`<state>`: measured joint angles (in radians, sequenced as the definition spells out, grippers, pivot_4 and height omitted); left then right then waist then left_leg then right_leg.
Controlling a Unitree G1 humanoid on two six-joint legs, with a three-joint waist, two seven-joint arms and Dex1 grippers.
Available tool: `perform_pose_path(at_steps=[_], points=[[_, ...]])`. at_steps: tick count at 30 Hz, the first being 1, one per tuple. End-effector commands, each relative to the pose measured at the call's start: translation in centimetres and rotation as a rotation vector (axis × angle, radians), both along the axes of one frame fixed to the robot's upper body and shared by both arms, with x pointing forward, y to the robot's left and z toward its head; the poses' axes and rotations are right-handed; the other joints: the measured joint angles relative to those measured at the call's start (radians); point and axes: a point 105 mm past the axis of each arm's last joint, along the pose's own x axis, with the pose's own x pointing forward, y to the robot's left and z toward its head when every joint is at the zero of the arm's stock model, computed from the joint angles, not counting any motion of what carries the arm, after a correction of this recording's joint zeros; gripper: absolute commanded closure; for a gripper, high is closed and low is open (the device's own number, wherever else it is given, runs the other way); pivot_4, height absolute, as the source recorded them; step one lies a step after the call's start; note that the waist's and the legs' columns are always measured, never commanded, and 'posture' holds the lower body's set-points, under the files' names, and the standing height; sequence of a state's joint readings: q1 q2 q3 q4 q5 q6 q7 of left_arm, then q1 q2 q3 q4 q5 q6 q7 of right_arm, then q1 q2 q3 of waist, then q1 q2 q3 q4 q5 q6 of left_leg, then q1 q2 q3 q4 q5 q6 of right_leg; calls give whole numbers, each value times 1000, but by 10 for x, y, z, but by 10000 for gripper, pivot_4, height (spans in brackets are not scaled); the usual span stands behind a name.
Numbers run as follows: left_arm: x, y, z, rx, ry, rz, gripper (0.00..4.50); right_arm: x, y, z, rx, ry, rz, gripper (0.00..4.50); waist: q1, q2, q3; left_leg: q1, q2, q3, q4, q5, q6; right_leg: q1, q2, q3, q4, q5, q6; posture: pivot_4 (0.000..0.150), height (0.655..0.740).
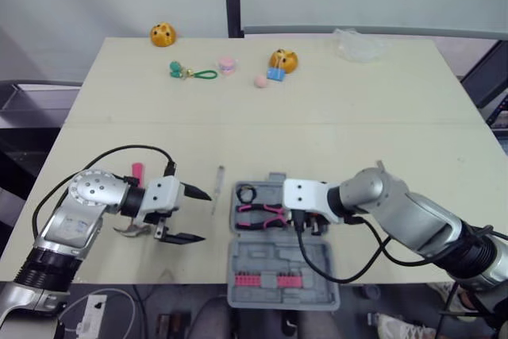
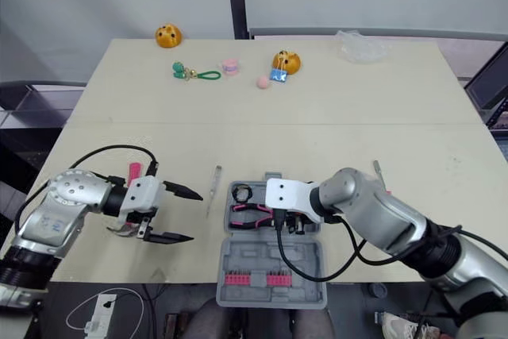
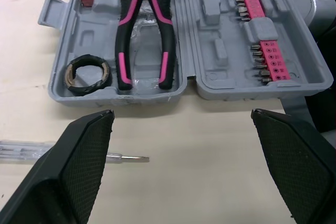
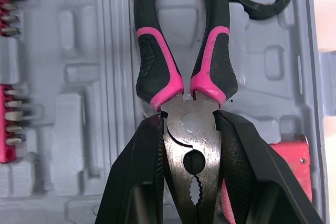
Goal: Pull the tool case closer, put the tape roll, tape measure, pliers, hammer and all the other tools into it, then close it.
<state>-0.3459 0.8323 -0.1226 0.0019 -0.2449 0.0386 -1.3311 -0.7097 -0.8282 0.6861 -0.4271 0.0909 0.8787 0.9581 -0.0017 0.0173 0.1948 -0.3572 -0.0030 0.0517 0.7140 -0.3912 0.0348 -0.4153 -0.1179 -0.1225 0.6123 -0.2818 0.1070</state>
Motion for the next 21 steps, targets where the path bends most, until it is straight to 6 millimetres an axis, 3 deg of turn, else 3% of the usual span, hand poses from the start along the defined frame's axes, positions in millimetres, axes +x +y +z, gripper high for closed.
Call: perform_pose_path(at_steps=[1, 10, 21], points=[[3, -5, 8, -3, -51, -19, 0, 2, 6, 8, 3, -46, 43, 35323, 0, 0, 0, 0, 0, 0, 0, 0, 0, 0, 0, 0, 0, 0, 0, 1500, 7400], [6, -14, 10, -26, -71, -29, 0, 1, 10, 1, 5, -44, 99, 35323, -1, 0, 0, 0, 0, 0, 0, 0, 0, 0, 0, 0, 1, 0, 0, 1500, 7400], [7, -14, 10, -29, -81, -17, 0, 9, 12, 17, 56, -74, 105, 35323, 0, -1, 0, 0, 0, 0, 1, 0, 0, 0, 0, 0, 0, 0, 0, 1500, 7400]])
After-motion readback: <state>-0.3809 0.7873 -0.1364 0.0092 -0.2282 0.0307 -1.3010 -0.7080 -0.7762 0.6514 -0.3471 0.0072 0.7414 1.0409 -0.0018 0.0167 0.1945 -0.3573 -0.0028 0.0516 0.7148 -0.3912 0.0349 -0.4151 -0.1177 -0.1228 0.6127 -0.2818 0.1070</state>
